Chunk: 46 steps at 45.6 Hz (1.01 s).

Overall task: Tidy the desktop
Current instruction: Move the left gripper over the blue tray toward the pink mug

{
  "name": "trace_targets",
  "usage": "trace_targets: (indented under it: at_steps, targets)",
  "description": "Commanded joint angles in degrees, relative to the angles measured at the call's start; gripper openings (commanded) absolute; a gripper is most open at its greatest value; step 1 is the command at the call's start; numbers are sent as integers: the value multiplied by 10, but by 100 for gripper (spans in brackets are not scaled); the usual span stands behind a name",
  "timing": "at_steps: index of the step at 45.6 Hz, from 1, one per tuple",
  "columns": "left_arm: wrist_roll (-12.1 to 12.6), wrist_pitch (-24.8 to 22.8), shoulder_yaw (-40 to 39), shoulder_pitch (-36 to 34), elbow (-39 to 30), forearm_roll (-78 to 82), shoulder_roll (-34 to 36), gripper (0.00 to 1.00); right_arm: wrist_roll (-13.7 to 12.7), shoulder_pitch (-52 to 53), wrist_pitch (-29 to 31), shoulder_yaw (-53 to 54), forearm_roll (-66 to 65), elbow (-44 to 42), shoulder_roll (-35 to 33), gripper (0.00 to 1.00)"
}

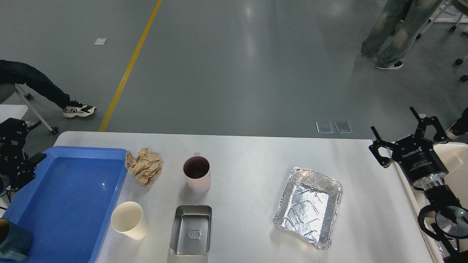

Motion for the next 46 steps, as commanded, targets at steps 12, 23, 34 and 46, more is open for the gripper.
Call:
trace_targets:
  at_steps: [12, 23, 34, 46]
  targets:
    - [-4, -39, 32, 40, -62, 162, 102, 97, 0, -1, 0, -1, -18, 0, 0, 100]
    - [-13, -39, 115, 40, -116, 314, 113, 97, 0, -1, -1, -1, -18, 0, -2, 100]
    - [-14, -48, 131, 40, -116, 350, 128, 97, -1, -7, -2, -1, -18, -1, -6, 100]
    - [-18, -34, 114, 27, -116, 355, 137, 97, -1, -7, -2, -1, -18, -1, -12, 100]
